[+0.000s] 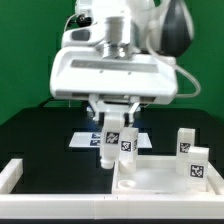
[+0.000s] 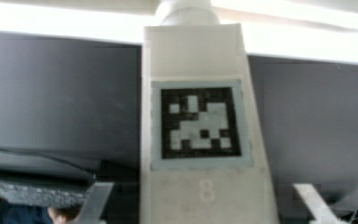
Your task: Assemble square table
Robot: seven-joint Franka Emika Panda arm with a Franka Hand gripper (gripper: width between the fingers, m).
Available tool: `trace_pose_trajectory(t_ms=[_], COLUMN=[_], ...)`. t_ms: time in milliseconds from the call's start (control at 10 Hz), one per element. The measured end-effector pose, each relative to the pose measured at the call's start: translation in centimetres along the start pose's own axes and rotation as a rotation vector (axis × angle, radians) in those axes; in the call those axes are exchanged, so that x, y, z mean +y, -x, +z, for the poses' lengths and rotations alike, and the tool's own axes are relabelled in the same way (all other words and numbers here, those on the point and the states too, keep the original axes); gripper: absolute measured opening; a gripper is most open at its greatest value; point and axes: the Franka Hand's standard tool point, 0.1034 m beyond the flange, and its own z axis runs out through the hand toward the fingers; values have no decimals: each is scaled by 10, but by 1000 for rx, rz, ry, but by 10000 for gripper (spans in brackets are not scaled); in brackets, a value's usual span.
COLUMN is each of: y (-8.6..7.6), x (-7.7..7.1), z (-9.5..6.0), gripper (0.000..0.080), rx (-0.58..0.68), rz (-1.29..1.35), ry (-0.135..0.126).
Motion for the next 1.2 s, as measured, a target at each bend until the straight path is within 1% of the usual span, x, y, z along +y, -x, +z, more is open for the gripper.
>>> trace_pose_trajectory(t_ms=[100, 200, 500, 700, 900, 1100, 1200], y=[3, 0, 3, 10, 9, 8, 14], x=[-12, -14, -22, -22, -25, -25, -25], z=[3, 2, 4, 11, 15, 19, 24], gripper=[291, 291, 291, 291, 291, 291, 291], rx=[-13, -13, -14, -27, -23, -15, -24], rz=[17, 23, 15, 22, 23, 26, 31], ry=[-37, -47, -53, -57, -61, -60, -62])
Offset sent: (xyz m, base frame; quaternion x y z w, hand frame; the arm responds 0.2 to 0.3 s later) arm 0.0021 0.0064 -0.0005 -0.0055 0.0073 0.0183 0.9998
